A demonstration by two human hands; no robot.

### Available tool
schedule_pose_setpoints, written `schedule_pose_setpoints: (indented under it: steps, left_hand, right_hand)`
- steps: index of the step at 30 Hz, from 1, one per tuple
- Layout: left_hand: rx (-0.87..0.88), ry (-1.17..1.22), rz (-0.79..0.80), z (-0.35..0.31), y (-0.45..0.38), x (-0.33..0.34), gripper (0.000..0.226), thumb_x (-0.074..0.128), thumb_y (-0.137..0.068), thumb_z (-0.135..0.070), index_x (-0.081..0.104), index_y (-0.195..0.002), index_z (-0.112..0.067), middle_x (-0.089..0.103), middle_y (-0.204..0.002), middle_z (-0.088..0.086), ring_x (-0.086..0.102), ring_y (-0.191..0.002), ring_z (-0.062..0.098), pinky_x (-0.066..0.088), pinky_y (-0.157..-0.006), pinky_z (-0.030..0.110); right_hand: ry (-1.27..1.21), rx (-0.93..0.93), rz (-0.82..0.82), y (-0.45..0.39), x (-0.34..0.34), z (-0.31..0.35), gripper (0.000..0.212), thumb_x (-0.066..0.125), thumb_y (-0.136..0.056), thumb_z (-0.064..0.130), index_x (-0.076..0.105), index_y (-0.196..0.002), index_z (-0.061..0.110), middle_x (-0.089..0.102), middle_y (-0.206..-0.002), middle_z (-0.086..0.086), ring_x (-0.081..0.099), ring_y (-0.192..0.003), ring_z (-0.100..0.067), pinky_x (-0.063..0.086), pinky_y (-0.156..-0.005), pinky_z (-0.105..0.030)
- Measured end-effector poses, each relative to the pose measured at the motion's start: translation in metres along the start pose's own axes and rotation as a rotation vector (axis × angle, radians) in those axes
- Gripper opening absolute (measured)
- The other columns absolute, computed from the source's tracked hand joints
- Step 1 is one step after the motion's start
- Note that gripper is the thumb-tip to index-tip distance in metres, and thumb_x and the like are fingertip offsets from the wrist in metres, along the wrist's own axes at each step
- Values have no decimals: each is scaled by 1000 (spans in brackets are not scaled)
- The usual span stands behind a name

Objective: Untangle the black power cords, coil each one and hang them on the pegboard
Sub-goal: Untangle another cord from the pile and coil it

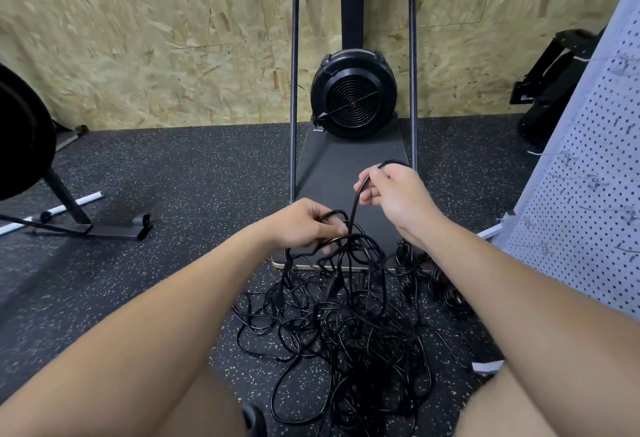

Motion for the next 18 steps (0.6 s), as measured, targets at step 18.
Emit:
schedule_pose_setpoints:
  steps: [18]
  left_hand:
    - [92, 36, -280, -4, -9, -19, 23, 85, -96, -18, 75, -86, 1, 65, -72, 7, 55, -66, 20, 48, -63, 29]
  right_hand:
    - [668, -7, 460, 21, 34, -36, 8, 82, -97, 33, 81, -95, 25, 80, -84, 1, 54, -57, -4, 38, -54, -10]
Point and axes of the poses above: each hand's wrist, its own y-axis away from the middle knuckle, its own x-axis out of the palm, z = x × y, the point moved 9 cm from there along -y, towards the middle knuckle
